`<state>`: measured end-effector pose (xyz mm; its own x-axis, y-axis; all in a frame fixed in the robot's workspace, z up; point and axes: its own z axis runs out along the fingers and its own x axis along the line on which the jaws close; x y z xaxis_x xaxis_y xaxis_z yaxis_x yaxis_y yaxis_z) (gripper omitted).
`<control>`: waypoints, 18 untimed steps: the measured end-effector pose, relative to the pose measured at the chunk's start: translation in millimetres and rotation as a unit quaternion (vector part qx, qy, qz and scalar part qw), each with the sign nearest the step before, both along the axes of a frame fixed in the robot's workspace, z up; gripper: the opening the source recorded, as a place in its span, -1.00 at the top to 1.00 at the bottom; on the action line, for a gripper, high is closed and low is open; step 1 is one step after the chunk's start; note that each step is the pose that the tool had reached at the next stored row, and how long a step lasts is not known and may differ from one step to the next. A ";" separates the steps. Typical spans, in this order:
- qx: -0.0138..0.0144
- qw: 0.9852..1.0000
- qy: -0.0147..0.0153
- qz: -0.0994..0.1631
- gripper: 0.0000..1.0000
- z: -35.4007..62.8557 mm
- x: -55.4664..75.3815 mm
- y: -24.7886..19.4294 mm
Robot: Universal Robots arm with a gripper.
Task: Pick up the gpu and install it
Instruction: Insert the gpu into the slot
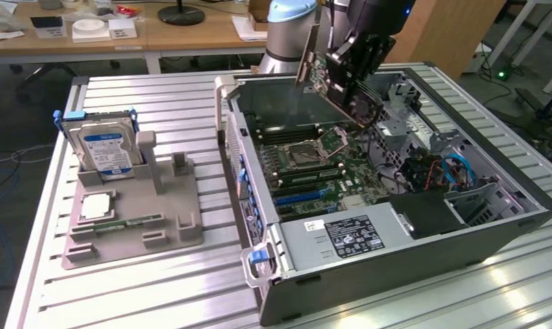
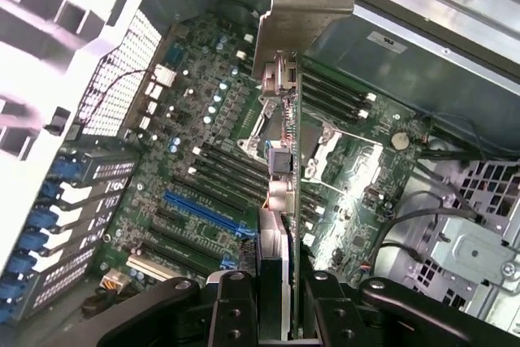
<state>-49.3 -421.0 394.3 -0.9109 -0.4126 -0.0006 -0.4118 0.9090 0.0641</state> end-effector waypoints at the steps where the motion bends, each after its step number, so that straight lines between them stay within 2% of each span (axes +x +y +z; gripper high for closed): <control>1: 0.000 1.000 0.000 0.004 0.45 0.0 0.0 -0.3; 10: 0.000 0.999 0.000 0.038 0.45 0.0 -0.1 -3.1; 18: 0.000 0.998 0.000 0.067 0.45 0.0 -0.1 -5.5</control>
<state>-49.4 -426.4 394.3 -0.8477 -0.5306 -0.0006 -0.5295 0.8459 0.0641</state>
